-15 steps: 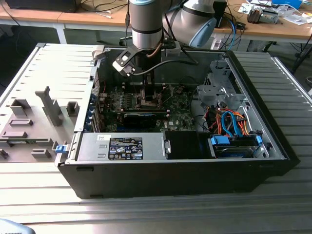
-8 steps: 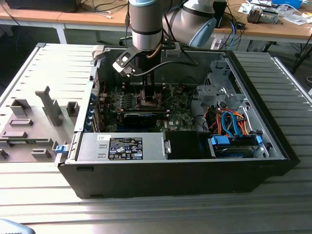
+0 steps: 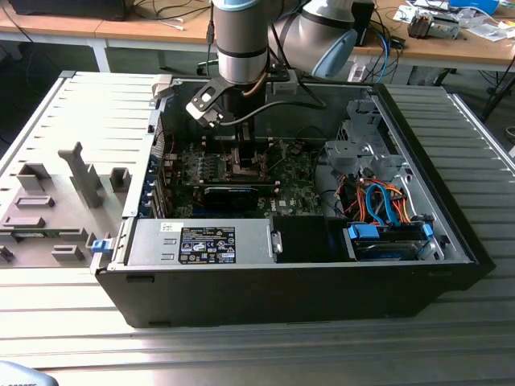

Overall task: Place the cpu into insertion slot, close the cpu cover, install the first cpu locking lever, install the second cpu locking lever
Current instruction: 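Place the cpu into insertion slot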

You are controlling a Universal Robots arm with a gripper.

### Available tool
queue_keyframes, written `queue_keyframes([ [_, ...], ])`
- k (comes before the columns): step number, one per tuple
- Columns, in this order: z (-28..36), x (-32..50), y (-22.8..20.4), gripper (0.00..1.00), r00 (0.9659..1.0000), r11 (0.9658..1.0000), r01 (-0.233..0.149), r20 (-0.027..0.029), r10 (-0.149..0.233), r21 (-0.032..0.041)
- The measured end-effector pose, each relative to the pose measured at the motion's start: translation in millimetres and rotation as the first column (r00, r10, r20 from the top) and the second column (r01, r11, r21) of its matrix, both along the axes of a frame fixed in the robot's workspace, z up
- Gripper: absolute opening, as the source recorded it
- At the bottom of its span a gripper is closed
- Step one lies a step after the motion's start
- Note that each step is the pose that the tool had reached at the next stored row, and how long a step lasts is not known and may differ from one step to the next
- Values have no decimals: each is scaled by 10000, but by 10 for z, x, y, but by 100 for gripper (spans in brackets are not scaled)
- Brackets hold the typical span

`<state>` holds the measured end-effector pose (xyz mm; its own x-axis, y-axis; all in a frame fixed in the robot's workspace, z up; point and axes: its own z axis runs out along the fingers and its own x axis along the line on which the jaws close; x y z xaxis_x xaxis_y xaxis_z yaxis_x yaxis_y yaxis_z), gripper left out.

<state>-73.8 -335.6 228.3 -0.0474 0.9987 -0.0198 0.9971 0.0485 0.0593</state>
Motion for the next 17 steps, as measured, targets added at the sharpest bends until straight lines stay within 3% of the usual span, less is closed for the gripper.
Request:
queue_keyframes([
  [3, -10, 0, 11, 55, 10000, 10000, 0, 1, 0, -73],
  [6, -29, 1, 19, 55, 10000, 9998, -1, -1, 1, -197],
  [17, -128, 8, 32, 55, 10000, 9998, 0, 0, 0, -199],
])
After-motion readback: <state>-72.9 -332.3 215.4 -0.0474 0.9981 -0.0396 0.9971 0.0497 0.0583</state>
